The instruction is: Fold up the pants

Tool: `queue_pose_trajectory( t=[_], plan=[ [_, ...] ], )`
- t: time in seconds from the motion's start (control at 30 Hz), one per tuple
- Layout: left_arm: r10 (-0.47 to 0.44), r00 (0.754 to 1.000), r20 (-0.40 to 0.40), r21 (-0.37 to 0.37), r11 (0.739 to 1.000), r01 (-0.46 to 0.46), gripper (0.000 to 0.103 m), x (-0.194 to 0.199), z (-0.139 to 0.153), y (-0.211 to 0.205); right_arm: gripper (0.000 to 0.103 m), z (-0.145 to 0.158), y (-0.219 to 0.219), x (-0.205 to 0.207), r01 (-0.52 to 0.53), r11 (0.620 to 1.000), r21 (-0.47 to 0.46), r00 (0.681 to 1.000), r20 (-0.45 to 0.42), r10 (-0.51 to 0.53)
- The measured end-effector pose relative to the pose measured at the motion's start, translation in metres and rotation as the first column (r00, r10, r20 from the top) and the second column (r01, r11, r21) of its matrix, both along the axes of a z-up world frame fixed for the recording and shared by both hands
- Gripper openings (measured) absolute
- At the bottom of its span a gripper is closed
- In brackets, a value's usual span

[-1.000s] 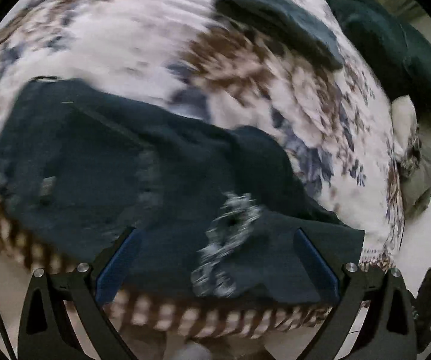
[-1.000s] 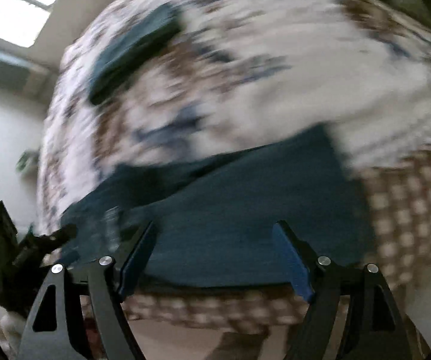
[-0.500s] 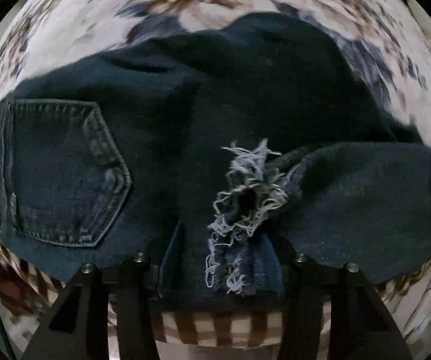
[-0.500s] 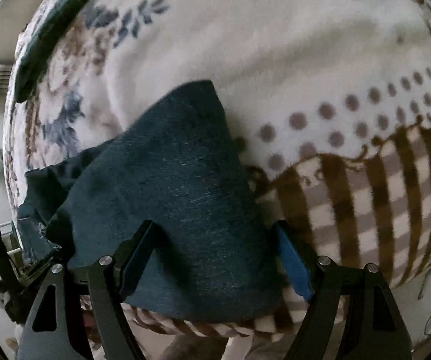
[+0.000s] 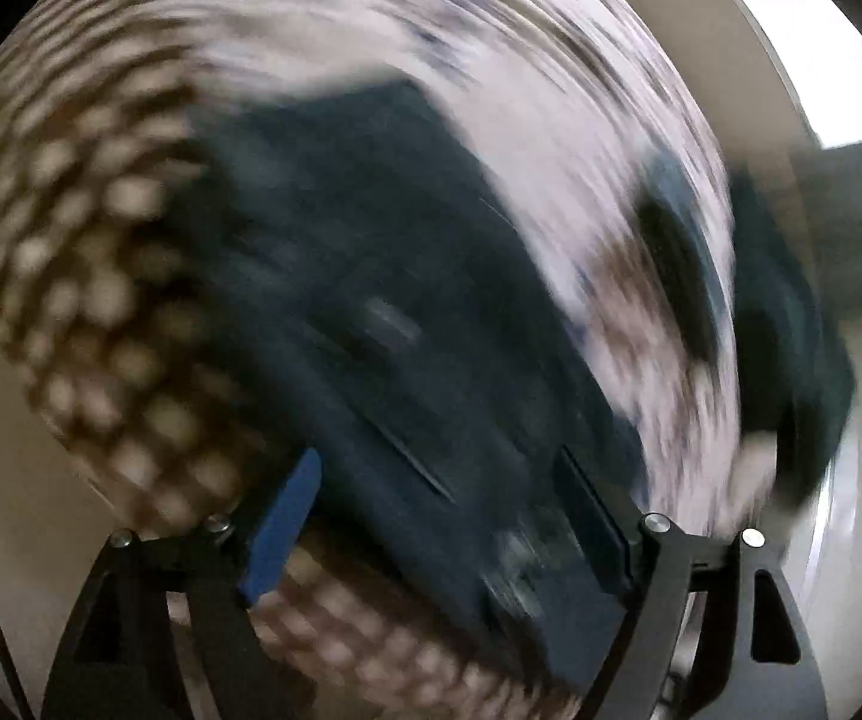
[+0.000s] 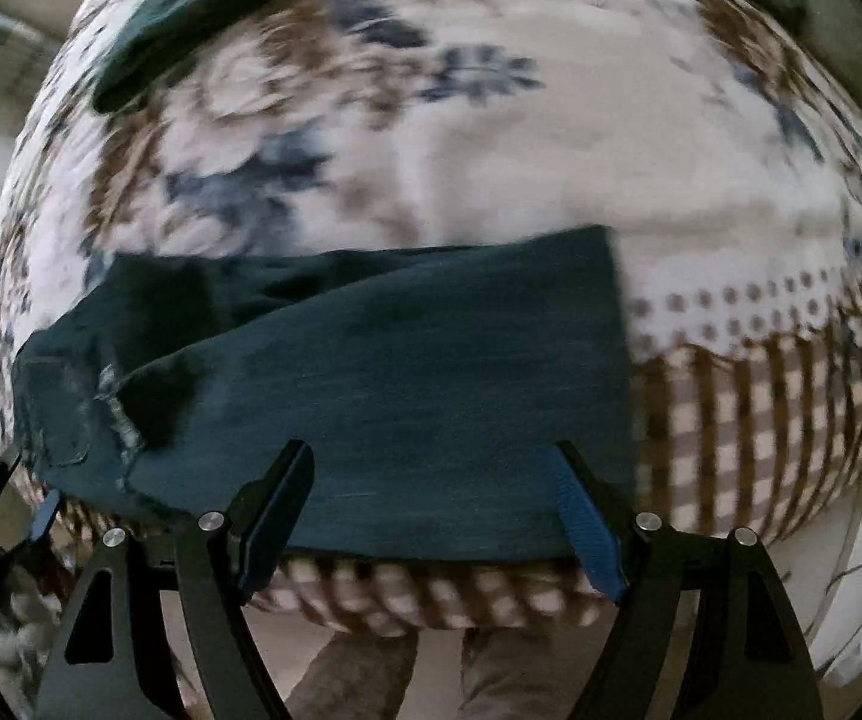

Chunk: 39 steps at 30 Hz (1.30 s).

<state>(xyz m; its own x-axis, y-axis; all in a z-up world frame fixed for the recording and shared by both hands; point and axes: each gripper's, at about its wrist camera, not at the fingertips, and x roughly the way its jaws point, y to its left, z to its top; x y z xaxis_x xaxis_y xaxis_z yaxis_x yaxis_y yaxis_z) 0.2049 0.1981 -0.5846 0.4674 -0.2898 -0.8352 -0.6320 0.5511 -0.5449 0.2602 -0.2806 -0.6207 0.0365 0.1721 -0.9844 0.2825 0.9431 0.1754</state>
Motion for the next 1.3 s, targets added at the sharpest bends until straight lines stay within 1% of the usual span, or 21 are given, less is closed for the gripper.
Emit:
queue_pose_trajectory(
  t=[0.03,0.1,0.17,0.23,0.33,0.5,0.53,0.57,0.6,0.63,0.7,0.77,0.8,0.87,0.93,1.0,1.07,1.1,1.17,1.23,1.3],
  plan=[
    [0.092,0.996,0.010,-0.015,0.996,-0.092,0.077,-0.006,-0.011,0.023,0.082,0.000,0.011,0.004,-0.009,1.000,0.006,1.000,-0.004,0.009],
    [0.215,0.976,0.035,-0.051,0.976,-0.213,0.077,-0.014,-0.026,0.052,0.082,-0.005,0.031,0.013,-0.024,0.999,0.028,0.999,-0.027,0.025],
    [0.279,0.956,0.094,-0.107,0.957,-0.269,0.078,-0.013,-0.037,0.070,0.082,-0.012,0.048,0.021,-0.047,0.998,0.037,0.998,-0.041,0.048],
    [0.305,0.946,0.109,-0.119,0.949,-0.292,0.079,-0.007,-0.046,0.074,0.082,-0.017,0.062,0.027,-0.073,0.997,0.034,0.996,-0.050,0.074],
    [0.315,0.945,0.086,-0.135,0.944,-0.303,0.079,0.002,-0.062,0.084,0.082,-0.025,0.083,0.034,-0.111,0.993,0.034,0.991,-0.067,0.113],
    [0.328,0.940,0.090,-0.141,0.939,-0.314,0.083,0.011,-0.069,0.085,0.082,-0.031,0.104,0.044,-0.156,0.987,0.049,0.984,-0.080,0.160],
    [0.326,0.941,0.090,-0.127,0.941,-0.313,0.082,0.012,-0.066,0.083,0.082,-0.032,0.109,0.047,-0.165,0.985,0.045,0.983,-0.079,0.168],
    [0.325,0.941,0.094,-0.099,0.944,-0.316,0.075,0.012,-0.063,0.083,0.082,-0.032,0.112,0.049,-0.172,0.984,0.041,0.982,-0.076,0.175],
    [0.311,0.944,0.108,-0.034,0.950,-0.309,0.055,0.014,-0.052,0.080,0.082,-0.033,0.114,0.050,-0.180,0.983,0.033,0.981,-0.072,0.182],
    [0.281,0.954,0.107,0.020,0.958,-0.285,0.041,0.017,-0.046,0.078,0.082,-0.031,0.114,0.049,-0.188,0.982,0.019,0.980,-0.068,0.189],
    [0.210,0.971,0.117,0.136,0.965,-0.225,0.033,0.025,-0.031,0.071,0.082,-0.034,0.121,0.054,-0.205,0.979,-0.017,0.977,-0.062,0.204],
    [0.178,0.977,0.119,0.190,0.962,-0.199,0.030,0.027,-0.022,0.065,0.082,-0.043,0.133,0.063,-0.216,0.976,-0.038,0.975,-0.061,0.213],
    [0.175,0.977,0.120,0.199,0.960,-0.196,0.028,0.027,-0.018,0.064,0.082,-0.045,0.135,0.064,-0.216,0.975,-0.043,0.975,-0.061,0.214],
    [0.155,0.975,0.157,0.213,0.959,-0.187,0.025,0.022,-0.001,0.061,0.082,-0.046,0.132,0.061,-0.211,0.976,-0.045,0.976,-0.056,0.209],
    [0.103,0.975,0.199,0.257,0.954,-0.153,0.022,0.023,0.024,0.050,0.082,-0.045,0.132,0.058,-0.204,0.978,-0.045,0.978,-0.044,0.202],
    [0.042,0.966,0.254,0.301,0.946,-0.120,0.021,0.016,0.059,0.030,0.082,-0.044,0.128,0.054,-0.193,0.980,-0.045,0.981,-0.036,0.191],
    [-0.012,0.954,0.300,0.315,0.945,-0.087,0.021,0.016,0.084,0.013,0.082,-0.043,0.121,0.050,-0.177,0.984,-0.033,0.984,-0.035,0.175],
    [-0.065,0.944,0.324,0.333,0.942,-0.050,0.021,0.016,0.103,-0.003,0.082,-0.043,0.116,0.047,-0.165,0.986,-0.028,0.986,-0.037,0.164],
    [-0.141,0.925,0.352,0.355,0.935,0.007,0.020,0.021,0.124,-0.028,0.082,-0.041,0.104,0.041,-0.150,0.988,-0.023,0.988,-0.037,0.149],
    [-0.247,0.895,0.372,0.368,0.924,0.102,0.020,0.028,0.142,-0.065,0.082,-0.036,0.089,0.036,-0.126,0.992,-0.017,0.992,-0.031,0.125],
    [-0.362,0.857,0.367,0.398,0.894,0.208,0.020,0.034,0.153,-0.112,0.082,-0.029,0.071,0.029,-0.097,0.995,-0.010,0.995,-0.021,0.097]
  ],
)
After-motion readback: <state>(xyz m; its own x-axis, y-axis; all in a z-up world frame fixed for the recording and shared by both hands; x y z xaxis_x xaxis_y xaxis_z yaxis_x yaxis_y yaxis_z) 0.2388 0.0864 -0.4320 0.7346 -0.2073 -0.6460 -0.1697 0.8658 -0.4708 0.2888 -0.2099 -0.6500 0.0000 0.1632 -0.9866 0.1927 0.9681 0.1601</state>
